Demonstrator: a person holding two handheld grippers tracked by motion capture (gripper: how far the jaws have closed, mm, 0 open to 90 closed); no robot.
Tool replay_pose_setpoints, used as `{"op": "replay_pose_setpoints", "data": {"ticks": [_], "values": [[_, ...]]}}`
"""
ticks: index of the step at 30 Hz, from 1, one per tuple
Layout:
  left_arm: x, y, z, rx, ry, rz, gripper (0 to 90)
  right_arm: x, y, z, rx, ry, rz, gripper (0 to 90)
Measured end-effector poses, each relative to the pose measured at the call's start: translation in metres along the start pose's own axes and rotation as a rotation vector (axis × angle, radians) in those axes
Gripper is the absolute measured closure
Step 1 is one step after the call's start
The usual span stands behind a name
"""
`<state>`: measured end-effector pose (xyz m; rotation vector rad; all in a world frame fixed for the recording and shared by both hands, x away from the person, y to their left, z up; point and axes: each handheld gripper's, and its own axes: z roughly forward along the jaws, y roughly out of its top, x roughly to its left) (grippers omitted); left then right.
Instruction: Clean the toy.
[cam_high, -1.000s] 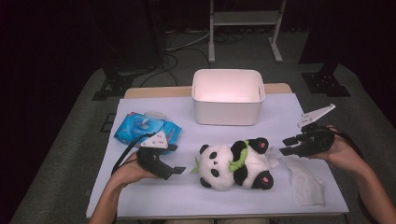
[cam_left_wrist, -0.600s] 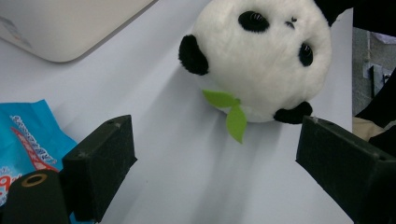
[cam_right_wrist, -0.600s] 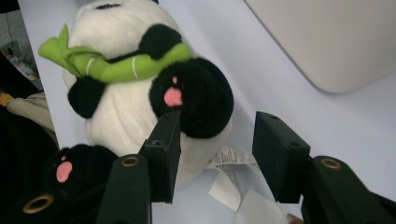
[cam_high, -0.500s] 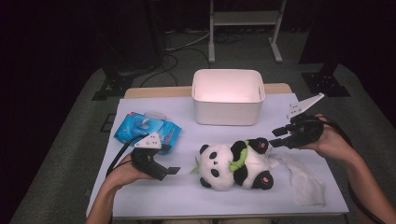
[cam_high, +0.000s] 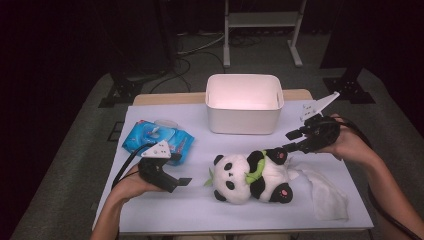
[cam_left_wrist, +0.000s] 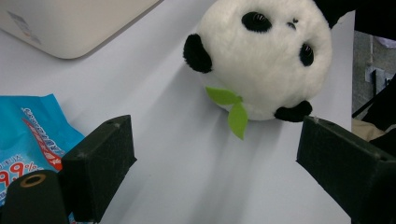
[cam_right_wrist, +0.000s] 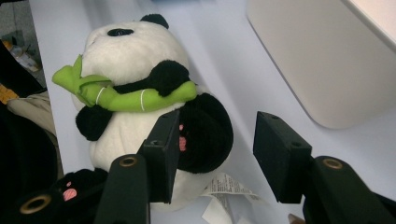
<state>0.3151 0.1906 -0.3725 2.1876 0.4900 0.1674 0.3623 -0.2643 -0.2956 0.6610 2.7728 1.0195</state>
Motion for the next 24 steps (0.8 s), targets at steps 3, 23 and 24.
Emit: {"op": "replay_pose_setpoints", "data": {"ticks": [3, 23, 24], "values": [[0.0, -0.005, 0.001, -0.017, 0.003, -0.018, 9.9, -0.005, 0.009, 0.006, 0.012, 0.02, -0.017, 49.8], [-0.005, -0.016, -0.001, 0.005, 0.058, -0.039, 9.9, -0.025, 0.072, 0.038, 0.063, 0.071, -0.128, 49.1], [-0.005, -0.016, -0.001, 0.008, 0.061, -0.04, 9.9, -0.025, 0.072, 0.038, 0.063, 0.071, -0.128, 49.1]]}}
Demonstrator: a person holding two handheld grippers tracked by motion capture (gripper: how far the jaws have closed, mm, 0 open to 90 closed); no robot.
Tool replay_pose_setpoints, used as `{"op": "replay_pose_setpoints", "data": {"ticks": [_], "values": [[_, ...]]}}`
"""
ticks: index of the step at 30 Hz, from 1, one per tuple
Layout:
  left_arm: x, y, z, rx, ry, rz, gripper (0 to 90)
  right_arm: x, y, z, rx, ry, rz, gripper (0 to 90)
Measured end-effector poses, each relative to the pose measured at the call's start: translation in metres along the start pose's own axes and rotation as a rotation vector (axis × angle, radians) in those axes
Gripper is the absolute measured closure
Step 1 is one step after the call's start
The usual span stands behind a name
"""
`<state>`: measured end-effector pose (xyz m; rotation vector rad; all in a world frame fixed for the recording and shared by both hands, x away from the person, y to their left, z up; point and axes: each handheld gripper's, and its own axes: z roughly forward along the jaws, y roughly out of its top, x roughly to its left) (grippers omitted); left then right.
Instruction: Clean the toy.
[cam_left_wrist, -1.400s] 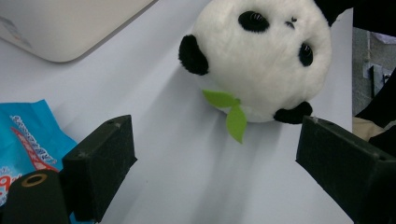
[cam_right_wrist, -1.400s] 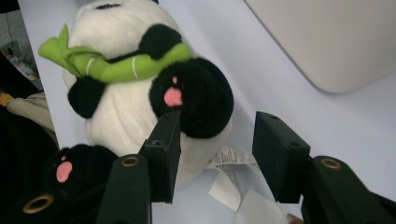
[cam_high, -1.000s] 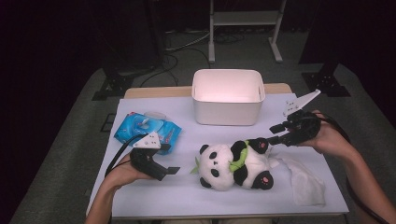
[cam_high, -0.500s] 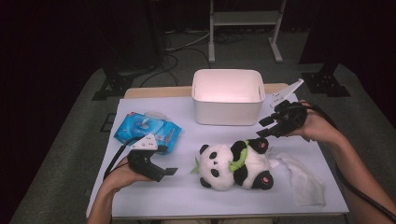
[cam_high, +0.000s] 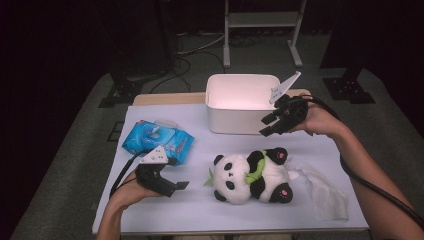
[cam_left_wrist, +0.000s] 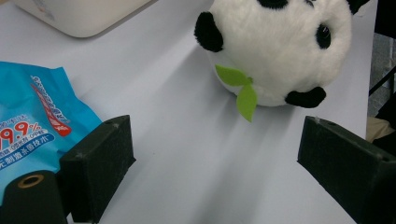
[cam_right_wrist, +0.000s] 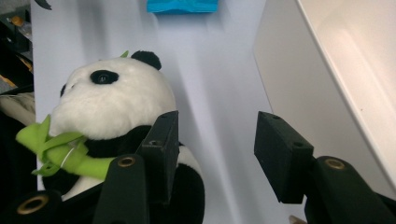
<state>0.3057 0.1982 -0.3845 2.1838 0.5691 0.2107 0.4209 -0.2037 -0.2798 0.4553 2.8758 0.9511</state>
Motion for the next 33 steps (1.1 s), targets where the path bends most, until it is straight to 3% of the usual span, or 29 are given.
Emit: {"op": "replay_pose_setpoints", "data": {"ticks": [13, 24, 33], "values": [[-0.002, -0.007, 0.0, 0.013, 0.0, -0.007, 8.8, -0.017, 0.036, 0.019, 0.014, 0.0, -0.041, 49.3], [-0.001, -0.008, 0.002, 0.016, -0.008, -0.01, 8.8, -0.027, 0.048, 0.03, 0.039, -0.005, -0.053, 50.2], [0.001, -0.008, 0.005, 0.024, -0.019, -0.013, 8.8, -0.042, 0.059, 0.038, 0.041, -0.021, -0.057, 51.6]]}}
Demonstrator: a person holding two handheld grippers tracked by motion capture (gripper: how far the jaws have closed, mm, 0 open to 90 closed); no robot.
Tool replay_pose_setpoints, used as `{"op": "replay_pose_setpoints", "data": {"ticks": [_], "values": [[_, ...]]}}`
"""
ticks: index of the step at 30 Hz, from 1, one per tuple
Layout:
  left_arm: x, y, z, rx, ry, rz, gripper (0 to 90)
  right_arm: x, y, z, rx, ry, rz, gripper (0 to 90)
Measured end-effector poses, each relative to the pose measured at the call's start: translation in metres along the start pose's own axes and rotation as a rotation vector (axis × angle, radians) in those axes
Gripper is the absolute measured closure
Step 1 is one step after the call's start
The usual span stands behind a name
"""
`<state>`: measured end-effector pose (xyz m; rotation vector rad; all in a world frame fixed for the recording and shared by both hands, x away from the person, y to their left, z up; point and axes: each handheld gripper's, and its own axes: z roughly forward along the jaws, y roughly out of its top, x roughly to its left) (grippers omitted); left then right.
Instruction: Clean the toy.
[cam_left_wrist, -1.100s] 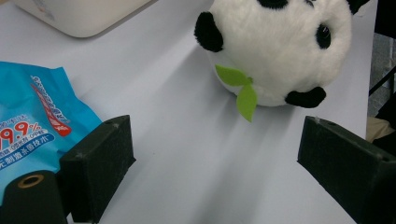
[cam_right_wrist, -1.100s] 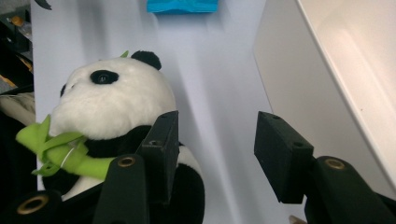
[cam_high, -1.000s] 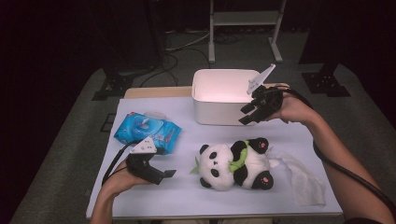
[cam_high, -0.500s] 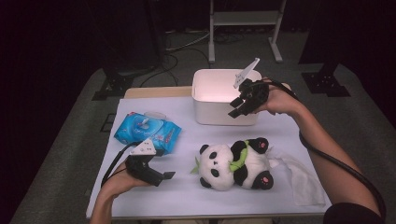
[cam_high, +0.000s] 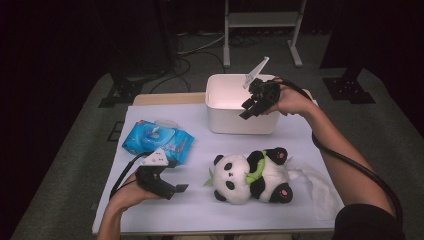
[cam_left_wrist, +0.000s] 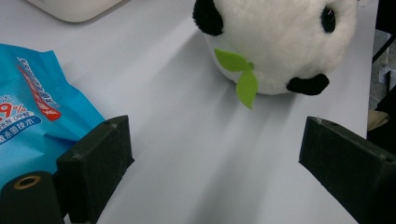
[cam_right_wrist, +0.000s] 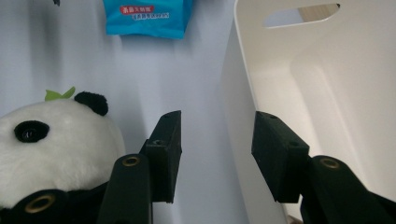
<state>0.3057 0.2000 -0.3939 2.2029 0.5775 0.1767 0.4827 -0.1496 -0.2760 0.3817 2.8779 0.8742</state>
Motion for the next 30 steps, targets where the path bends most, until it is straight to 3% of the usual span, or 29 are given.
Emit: {"op": "replay_pose_setpoints", "data": {"ticks": [14, 25, 30], "values": [[0.0, -0.001, 0.003, 0.009, -0.014, -0.004, 8.8, -0.014, 0.013, 0.012, 0.005, -0.011, -0.007, 53.3], [0.003, -0.006, 0.006, 0.013, -0.017, -0.024, 8.8, -0.023, 0.008, 0.025, 0.034, -0.005, 0.009, 55.8], [0.005, -0.008, 0.005, 0.013, -0.018, -0.032, 8.8, -0.026, 0.004, 0.032, 0.065, -0.001, 0.019, 61.9]]}}
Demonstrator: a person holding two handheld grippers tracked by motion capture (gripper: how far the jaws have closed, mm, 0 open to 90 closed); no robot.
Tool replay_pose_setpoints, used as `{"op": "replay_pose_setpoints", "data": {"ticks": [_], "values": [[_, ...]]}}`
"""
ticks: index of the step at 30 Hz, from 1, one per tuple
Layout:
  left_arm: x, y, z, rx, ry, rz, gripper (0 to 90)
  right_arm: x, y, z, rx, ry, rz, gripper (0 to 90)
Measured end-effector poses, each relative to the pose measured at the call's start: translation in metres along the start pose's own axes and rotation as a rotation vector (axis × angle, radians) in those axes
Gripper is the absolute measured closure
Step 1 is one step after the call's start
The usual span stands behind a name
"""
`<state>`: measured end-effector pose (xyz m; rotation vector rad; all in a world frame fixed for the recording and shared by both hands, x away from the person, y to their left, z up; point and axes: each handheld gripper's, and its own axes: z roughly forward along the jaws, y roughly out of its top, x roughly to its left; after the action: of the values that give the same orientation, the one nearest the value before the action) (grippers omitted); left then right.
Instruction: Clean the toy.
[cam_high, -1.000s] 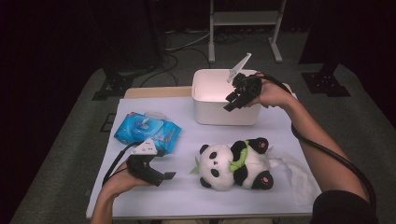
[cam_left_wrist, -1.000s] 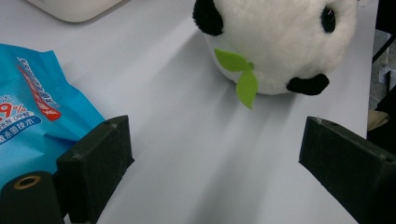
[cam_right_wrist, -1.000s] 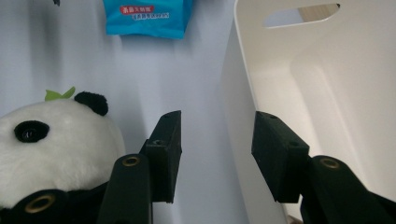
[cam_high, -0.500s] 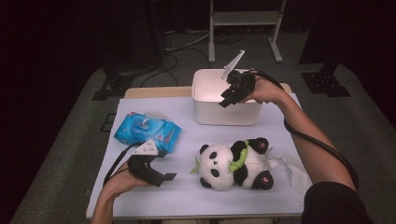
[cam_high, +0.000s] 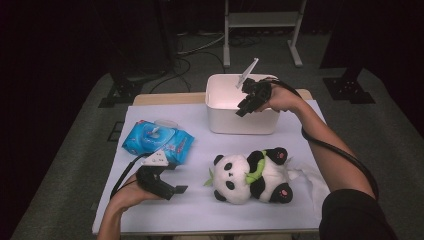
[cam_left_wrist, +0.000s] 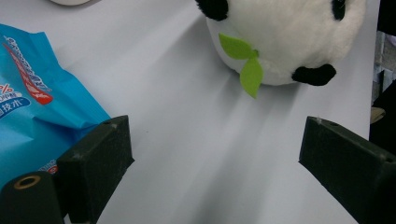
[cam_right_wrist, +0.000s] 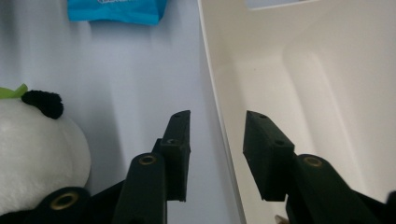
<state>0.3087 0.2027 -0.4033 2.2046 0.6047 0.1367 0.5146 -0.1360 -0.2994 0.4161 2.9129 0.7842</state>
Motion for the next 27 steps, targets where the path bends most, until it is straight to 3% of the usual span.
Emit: {"op": "replay_pose_setpoints", "data": {"ticks": [6, 11, 18, 27], "values": [[0.0015, -0.0014, 0.0013, 0.0, -0.006, -0.005, 8.8, -0.0016, -0.0021, 0.0059, 0.033, 0.001, -0.001, 75.2], [0.0017, -0.0018, 0.0014, -0.004, -0.008, -0.007, 8.8, -0.0015, -0.0015, 0.0081, 0.043, -0.007, -0.004, 80.6], [0.0011, -0.0018, 0.001, -0.003, -0.01, -0.008, 8.8, -0.0006, -0.0024, 0.0089, 0.037, -0.01, -0.007, 83.9], [-0.0013, -0.0005, 0.003, -0.001, -0.024, -0.001, 8.8, 0.0059, -0.0007, 0.0085, 0.041, 0.038, -0.039, 86.9]]}}
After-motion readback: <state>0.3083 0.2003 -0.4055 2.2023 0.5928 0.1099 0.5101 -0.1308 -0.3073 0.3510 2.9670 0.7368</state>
